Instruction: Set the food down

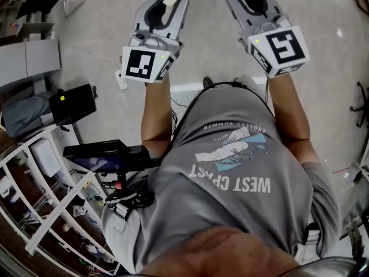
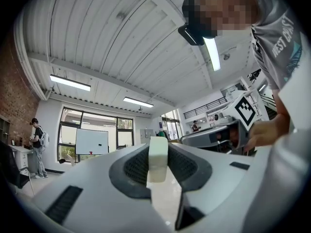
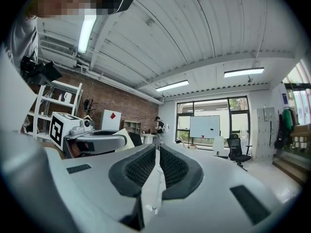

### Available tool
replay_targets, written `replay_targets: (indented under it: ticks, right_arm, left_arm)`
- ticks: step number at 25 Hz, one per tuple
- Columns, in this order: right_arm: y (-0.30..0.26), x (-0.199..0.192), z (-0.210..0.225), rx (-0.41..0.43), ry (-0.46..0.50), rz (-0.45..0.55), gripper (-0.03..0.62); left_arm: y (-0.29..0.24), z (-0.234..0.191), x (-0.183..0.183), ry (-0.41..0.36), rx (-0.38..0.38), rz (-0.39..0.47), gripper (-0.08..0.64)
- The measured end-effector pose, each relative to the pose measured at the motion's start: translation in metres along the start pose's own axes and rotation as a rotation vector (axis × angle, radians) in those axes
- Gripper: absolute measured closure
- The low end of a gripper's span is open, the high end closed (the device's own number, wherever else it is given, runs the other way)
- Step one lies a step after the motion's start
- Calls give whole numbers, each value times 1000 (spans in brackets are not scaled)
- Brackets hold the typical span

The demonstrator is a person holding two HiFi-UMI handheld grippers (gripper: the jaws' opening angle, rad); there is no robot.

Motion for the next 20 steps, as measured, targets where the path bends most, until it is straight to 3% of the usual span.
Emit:
replay_targets:
  ticks: [5,20]
  right_arm:
    - [-51,-10,24,9,-6,-19,582]
    - [-70,61,104,69,15,-26,582]
  left_arm:
    - [-30,-43,-21,18,2,-7,456]
    - [-109,-69,40,21,63,-8,456]
Point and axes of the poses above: the fingertips, and each gripper's own axes: y backward along the fingers, z to its right, x out of its top, the point moved 2 cm from there along y, backward along the fingers, and after that the axes turned 5 degrees about -z, right-handed, at the moved point
